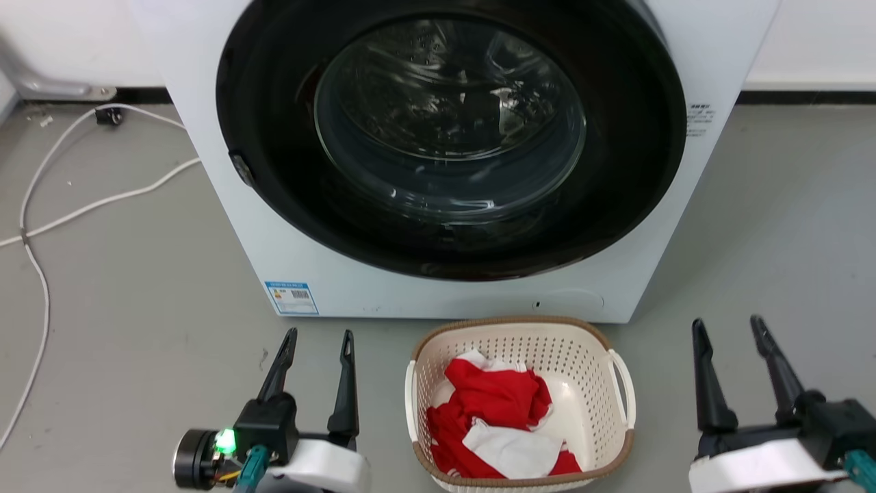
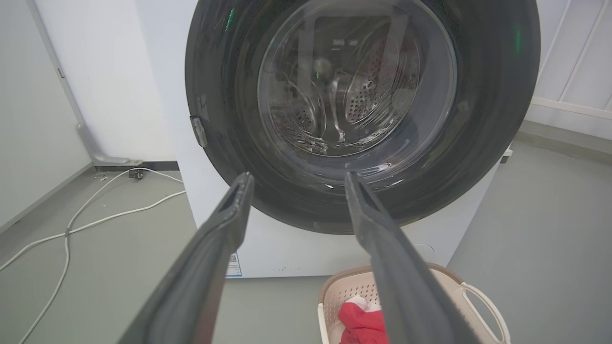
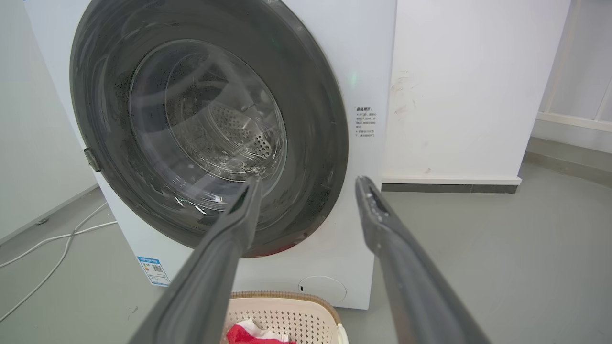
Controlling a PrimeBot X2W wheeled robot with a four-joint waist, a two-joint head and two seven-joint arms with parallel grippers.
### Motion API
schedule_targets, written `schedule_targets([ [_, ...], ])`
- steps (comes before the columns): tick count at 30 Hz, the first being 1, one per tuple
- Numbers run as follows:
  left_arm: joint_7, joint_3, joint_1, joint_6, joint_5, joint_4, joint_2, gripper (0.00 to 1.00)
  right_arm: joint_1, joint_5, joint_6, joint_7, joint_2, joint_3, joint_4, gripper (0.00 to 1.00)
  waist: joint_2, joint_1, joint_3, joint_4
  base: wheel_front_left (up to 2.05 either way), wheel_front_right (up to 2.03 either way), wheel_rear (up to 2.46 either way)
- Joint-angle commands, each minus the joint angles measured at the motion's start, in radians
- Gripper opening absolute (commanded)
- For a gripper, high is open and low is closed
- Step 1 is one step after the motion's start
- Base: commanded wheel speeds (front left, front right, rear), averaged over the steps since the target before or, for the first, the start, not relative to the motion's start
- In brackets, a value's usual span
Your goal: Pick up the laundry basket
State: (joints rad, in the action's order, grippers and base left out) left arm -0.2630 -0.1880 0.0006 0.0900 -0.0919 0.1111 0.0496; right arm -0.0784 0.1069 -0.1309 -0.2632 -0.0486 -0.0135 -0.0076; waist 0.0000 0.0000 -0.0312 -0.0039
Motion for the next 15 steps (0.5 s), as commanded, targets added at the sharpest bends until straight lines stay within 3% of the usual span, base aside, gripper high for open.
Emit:
schedule_targets([
  [1, -0.003, -0.003, -0.031, -0.011, 0.003, 0.014, 0.001, 1.00, 0.036, -0.022, 0.000, -0.002, -0.003, -0.011, 0.010, 1.00, 0.0000, 0.0000, -0.022, -0.001, 0.00, 0.00, 0.00],
  [15, -0.003, -0.054, -0.319, -0.101, -0.020, 0.269, 0.001, 1.00, 0.261, -0.149, 0.000, -0.002, -0.003, -0.082, 0.165, 1.00, 0.0000, 0.0000, -0.305, -0.009, 0.00, 0.00, 0.00],
])
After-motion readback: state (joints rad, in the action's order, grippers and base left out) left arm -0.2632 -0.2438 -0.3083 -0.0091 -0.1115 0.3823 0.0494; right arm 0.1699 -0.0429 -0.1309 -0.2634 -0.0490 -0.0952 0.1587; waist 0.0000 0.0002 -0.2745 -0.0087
